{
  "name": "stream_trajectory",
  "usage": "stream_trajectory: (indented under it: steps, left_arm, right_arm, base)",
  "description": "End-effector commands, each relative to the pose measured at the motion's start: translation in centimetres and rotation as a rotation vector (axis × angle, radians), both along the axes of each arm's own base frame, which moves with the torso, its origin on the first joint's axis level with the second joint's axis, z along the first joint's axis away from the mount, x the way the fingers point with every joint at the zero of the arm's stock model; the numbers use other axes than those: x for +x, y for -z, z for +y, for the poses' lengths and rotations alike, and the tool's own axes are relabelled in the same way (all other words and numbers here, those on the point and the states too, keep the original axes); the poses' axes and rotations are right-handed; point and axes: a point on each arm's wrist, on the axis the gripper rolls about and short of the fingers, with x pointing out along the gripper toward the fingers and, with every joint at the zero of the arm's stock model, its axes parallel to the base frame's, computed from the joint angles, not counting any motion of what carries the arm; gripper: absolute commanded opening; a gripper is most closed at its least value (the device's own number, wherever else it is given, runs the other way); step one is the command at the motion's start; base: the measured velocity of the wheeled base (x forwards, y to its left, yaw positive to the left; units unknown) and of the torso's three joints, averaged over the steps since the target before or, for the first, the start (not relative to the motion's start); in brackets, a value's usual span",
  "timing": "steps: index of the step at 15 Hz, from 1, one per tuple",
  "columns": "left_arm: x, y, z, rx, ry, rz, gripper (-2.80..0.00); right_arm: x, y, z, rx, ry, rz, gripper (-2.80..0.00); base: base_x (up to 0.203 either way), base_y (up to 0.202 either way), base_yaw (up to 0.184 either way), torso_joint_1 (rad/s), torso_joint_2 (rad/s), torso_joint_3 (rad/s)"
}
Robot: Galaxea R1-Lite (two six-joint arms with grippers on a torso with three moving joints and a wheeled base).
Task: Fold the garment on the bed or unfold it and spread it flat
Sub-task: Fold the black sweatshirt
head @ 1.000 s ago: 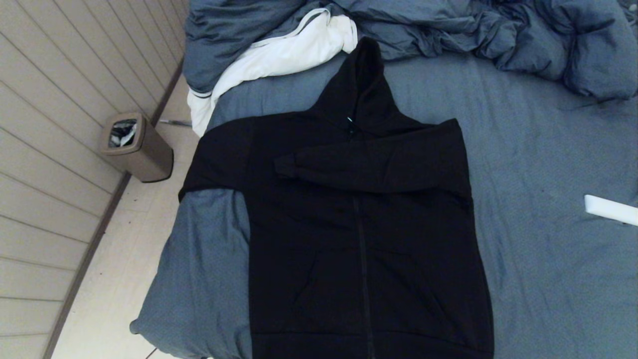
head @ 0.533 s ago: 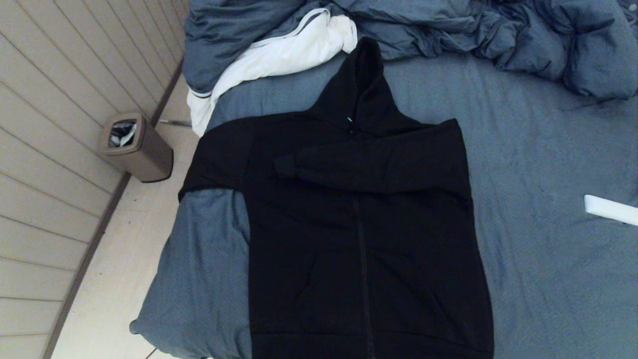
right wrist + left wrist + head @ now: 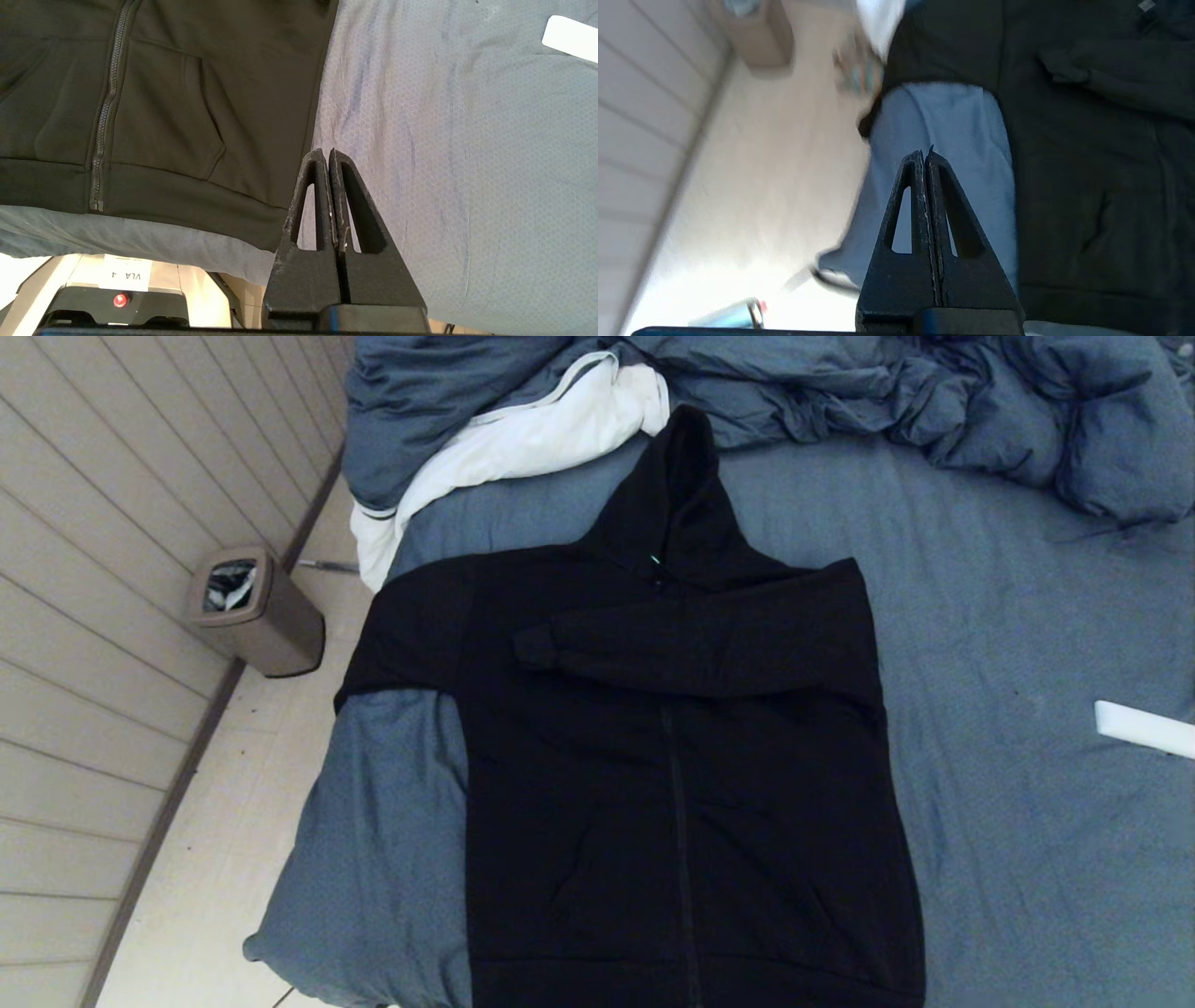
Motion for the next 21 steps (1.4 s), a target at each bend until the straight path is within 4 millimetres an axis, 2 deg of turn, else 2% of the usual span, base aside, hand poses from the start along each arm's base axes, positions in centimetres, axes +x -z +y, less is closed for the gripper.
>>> stream_trajectory:
  steps: [1,3,5,8,9,11,15,18,21]
  left_arm:
    - [10.8,-0.4,0.1,-0.036,-0.008,0.320,-2.80]
    - [18.3,1.0,0.5,-0.073,-0.008,0.445,-2.80]
    - [25.4,3.8,1.4,-0.114,-0.007,0.545,-2.80]
    - [32.7,8.3,2.5,-0.164,0.008,0.615,-2.80]
    - [34.4,8.7,2.5,-0.172,0.023,0.602,-2.80]
    - [37.4,9.0,2.5,-0.179,0.044,0.558,-2.80]
    - [41.6,5.5,2.9,-0.235,0.057,0.440,-2.80]
    - [43.1,3.4,3.8,-0.346,0.049,0.436,-2.80]
    - [42.8,2.3,3.6,-0.420,0.043,0.484,-2.80]
  right_arm:
    - [0.0,0.0,0.0,-0.001,0.000,0.004,-2.80]
    - [0.0,0.0,0.0,-0.001,0.000,0.004,-2.80]
    - [0.0,0.0,0.0,-0.001,0.000,0.004,-2.80]
    - [0.0,0.0,0.0,-0.001,0.000,0.004,-2.80]
    - [0.0,0.0,0.0,-0.001,0.000,0.004,-2.80]
    - [0.0,0.0,0.0,-0.001,0.000,0.004,-2.80]
    - [0.0,0.0,0.0,-0.001,0.000,0.004,-2.80]
    - [0.0,0.0,0.0,-0.001,0.000,0.004,-2.80]
    - [0.0,0.0,0.0,-0.001,0.000,0.004,-2.80]
  base:
    - [0.000,0.000,0.000,0.000,0.00,0.000]
    - [0.000,0.000,0.000,0.000,0.00,0.000]
    - [0.000,0.000,0.000,0.000,0.00,0.000]
    - [0.000,0.000,0.000,0.000,0.00,0.000]
    - [0.000,0.000,0.000,0.000,0.00,0.000]
    - [0.000,0.000,0.000,0.000,0.00,0.000]
    - [0.000,0.000,0.000,0.000,0.00,0.000]
    - [0.000,0.000,0.000,0.000,0.00,0.000]
    - [0.000,0.000,0.000,0.000,0.00,0.000]
